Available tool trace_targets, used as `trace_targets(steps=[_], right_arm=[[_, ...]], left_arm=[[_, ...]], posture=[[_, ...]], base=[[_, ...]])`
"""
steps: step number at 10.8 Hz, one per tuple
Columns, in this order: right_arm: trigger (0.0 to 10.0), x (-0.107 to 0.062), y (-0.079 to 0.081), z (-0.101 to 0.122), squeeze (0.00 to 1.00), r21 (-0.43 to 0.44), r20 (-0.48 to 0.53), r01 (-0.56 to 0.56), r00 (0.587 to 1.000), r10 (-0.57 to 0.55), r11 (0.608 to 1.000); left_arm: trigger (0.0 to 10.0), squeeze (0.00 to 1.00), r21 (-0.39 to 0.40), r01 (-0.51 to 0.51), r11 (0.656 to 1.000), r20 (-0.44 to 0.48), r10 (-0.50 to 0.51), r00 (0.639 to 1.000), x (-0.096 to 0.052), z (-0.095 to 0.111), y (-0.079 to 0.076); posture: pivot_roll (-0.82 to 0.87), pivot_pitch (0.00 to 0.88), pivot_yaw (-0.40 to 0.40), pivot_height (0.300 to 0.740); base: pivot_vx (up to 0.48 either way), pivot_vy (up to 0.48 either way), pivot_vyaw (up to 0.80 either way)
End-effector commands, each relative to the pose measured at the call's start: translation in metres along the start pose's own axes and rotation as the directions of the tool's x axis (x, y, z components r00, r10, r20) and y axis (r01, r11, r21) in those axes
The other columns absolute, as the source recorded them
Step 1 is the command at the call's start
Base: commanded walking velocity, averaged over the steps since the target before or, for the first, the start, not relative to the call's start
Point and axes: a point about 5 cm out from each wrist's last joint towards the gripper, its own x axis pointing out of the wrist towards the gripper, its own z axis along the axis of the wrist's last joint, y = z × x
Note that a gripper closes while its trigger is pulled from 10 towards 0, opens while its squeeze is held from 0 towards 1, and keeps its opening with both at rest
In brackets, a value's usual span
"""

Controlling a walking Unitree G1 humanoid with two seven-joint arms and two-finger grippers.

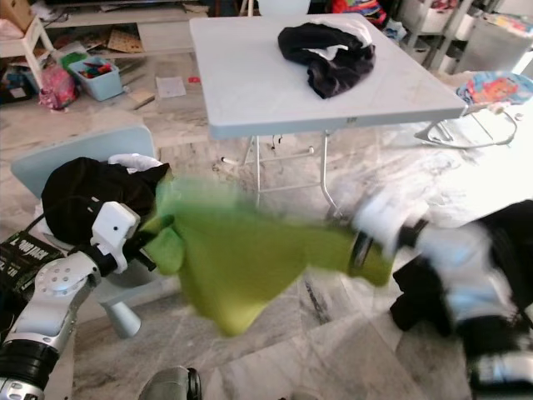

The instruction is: Hang hanger

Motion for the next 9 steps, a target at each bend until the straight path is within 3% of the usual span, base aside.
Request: trace_targets(steps=[1, 2, 4, 5, 6, 7, 9], right_arm=[[10.0, -0.004, -0.002, -0.007, 0.00, -0.086, -0.066, 0.011, 0.998, -0.017, 0.996], [10.0, -0.004, -0.002, -0.019, 0.00, -0.104, -0.159, 0.042, 0.986, -0.058, 0.994], [10.0, -0.005, 0.003, -0.027, 0.00, -0.098, -0.179, 0.064, 0.980, -0.081, 0.993], [10.0, -0.004, -0.003, -0.032, 0.00, -0.131, -0.210, 0.103, 0.969, -0.129, 0.986], [10.0, -0.002, -0.012, -0.033, 0.00, -0.152, -0.229, 0.155, 0.955, -0.187, 0.976], [10.0, 0.000, -0.018, -0.031, 0.00, -0.159, -0.232, 0.181, 0.949, -0.215, 0.971], [10.0, 0.008, -0.023, -0.023, 0.00, -0.150, -0.196, 0.192, 0.955, -0.220, 0.970]], left_arm=[[10.0, 1.00, 0.053, 0.049, 0.997, 0.015, -0.050, 0.999, 0.003, 0.009, -0.004], [10.0, 1.00, 0.117, 0.090, 0.989, -0.005, -0.090, 0.996, 0.003, 0.008, -0.011], [10.0, 1.00, 0.119, 0.139, 0.983, -0.017, -0.137, 0.990, 0.000, 0.007, -0.018], [10.0, 1.00, 0.131, 0.216, 0.968, -0.036, -0.213, 0.976, -0.001, 0.010, -0.023], [10.0, 0.92, 0.160, 0.238, 0.958, -0.045, -0.233, 0.971, -0.001, 0.012, -0.023], [10.0, 0.00, 0.161, 0.229, 0.960, -0.046, -0.224, 0.973, 0.000, 0.012, -0.021], [10.0, 0.00, 0.142, 0.212, 0.967, -0.036, -0.209, 0.977, 0.001, 0.015, -0.019]], posture=[[-0.09, 0.000, -0.048, 0.740], [-0.09, 0.000, -0.046, 0.740], [-0.09, 0.000, -0.046, 0.740], [-0.09, 0.000, -0.046, 0.740], [-0.09, 0.000, -0.046, 0.740], [-0.09, 0.000, -0.046, 0.740], [-0.09, 0.000, -0.049, 0.740]], base=[[0.000, 0.000, 0.00], [0.000, 0.000, 0.00], [0.000, 0.000, 0.00], [0.000, 0.000, 0.00], [0.000, 0.000, 0.00], [0.000, 0.000, 0.00], [0.000, 0.000, 0.00]])
